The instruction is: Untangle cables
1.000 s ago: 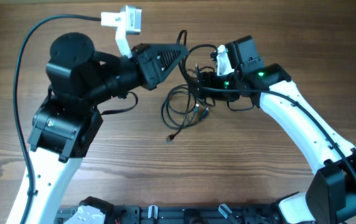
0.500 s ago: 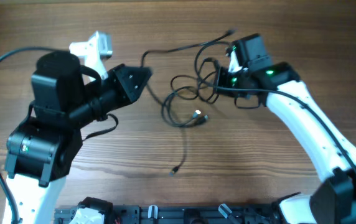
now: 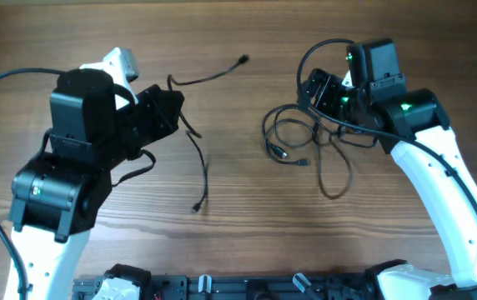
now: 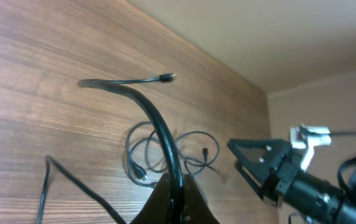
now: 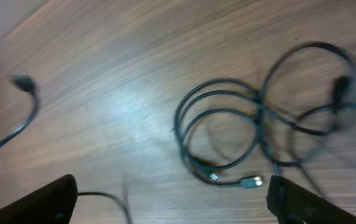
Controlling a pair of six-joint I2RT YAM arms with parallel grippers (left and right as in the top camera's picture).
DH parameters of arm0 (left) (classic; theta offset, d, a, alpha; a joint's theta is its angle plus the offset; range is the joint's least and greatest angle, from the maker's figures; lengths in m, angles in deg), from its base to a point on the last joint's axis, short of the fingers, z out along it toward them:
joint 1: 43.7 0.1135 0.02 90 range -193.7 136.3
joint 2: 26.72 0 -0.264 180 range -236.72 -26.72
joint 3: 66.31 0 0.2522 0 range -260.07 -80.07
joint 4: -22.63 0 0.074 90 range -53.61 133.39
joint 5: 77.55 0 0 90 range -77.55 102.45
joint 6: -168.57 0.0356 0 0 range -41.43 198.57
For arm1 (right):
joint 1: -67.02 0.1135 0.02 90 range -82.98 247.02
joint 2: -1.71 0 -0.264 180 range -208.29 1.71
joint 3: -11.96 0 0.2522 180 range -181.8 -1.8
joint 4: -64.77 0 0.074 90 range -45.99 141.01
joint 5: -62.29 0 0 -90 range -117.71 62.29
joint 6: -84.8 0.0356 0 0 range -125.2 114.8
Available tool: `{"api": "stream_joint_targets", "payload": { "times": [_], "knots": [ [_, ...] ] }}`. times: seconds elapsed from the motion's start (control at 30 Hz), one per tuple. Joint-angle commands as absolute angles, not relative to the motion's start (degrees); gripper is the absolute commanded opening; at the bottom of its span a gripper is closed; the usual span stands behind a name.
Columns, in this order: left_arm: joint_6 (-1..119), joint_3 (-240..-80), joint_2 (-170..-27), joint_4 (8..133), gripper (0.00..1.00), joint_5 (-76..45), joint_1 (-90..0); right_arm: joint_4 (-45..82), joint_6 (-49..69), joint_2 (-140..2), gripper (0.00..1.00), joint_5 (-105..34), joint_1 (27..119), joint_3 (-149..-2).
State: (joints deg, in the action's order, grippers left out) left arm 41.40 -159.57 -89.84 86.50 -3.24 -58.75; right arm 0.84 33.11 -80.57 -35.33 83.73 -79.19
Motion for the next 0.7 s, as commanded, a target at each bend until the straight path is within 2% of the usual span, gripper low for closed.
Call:
{"api": "stream_joint_targets", "payload": {
  "times": [0.0,0.07,0.13,0.23,0.33,0.43,0.6,0.67],
  "knots": [
    [51.6,-159.8,-90.0,81.8,0.04,-20.0,-60.0,0.9,27.1,-80.7,1.00,-46.8,83.9,-79.1],
    [51.1,-159.8,-89.7,80.7,0.04,-18.4,-59.9,0.9,22.3,-80.7,1.00,-51.4,83.9,-79.1],
    [45.6,-159.8,-89.7,82.5,0.04,-6.8,-59.9,0.8,17.4,-80.7,1.00,-57.8,83.9,-79.1],
    [37.3,-159.8,-89.9,85.6,0.04,3.8,-59.0,0.6,15.8,-80.7,1.00,-60.9,83.9,-79.1],
    [37.1,-159.8,-90.6,86.3,0.04,5.1,-55.7,0.1,14.6,-80.7,1.00,-62.3,84.4,-79.1],
    [37.1,-159.8,-92.5,87.0,0.04,5.7,-51.8,1.4,8.1,-80.7,1.00,-69.1,86.1,-79.1],
    [35.6,-159.8,-93.8,87.5,0.04,4.4,-46.9,4.1,8.9,-80.7,1.00,-67.4,88.2,-79.1],
    [36.8,-159.8,-93.6,87.8,0.04,4.4,-46.2,4.2,12.0,-80.7,1.00,-61.8,88.2,-79.1]
  ]
}}
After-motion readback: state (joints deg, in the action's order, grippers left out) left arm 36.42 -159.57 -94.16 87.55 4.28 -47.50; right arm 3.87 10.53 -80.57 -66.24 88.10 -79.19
